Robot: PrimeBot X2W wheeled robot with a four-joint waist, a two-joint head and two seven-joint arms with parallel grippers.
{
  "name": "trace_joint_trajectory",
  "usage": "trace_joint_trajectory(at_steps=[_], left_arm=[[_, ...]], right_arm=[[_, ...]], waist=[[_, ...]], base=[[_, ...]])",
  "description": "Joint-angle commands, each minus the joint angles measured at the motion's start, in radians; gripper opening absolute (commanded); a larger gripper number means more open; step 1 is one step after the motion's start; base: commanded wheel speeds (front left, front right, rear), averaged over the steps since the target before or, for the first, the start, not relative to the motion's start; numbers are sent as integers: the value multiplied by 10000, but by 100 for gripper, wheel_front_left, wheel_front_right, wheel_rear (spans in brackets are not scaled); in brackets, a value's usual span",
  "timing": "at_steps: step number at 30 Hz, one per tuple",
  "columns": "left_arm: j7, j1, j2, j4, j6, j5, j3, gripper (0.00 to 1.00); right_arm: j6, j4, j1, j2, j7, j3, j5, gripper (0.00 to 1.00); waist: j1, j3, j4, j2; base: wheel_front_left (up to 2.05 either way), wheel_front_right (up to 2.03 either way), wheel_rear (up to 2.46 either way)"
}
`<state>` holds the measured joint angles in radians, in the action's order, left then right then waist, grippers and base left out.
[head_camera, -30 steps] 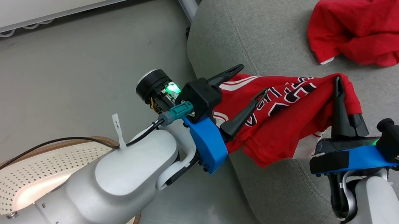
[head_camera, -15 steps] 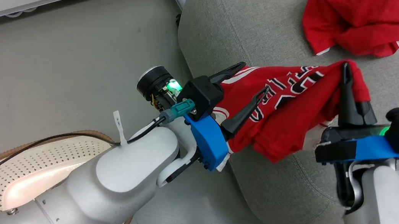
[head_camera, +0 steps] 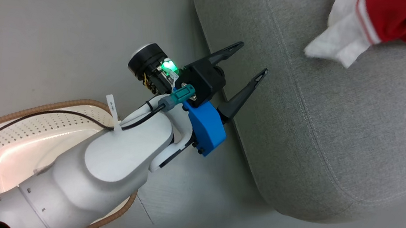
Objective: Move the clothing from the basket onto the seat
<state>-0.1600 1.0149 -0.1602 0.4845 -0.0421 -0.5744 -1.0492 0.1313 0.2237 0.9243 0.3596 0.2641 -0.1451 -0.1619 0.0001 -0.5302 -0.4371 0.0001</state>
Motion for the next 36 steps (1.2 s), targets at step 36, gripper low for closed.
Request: trace_joint_trajectory(at_steps=[36], left_arm=[[921,1135,-1051,-1401,-589,540,-239,100]], right_arm=[[-11,4559,252,808,4,-2163,429,0]], waist=[[-1,-3117,556,-1]], base=[[0,0,0]])
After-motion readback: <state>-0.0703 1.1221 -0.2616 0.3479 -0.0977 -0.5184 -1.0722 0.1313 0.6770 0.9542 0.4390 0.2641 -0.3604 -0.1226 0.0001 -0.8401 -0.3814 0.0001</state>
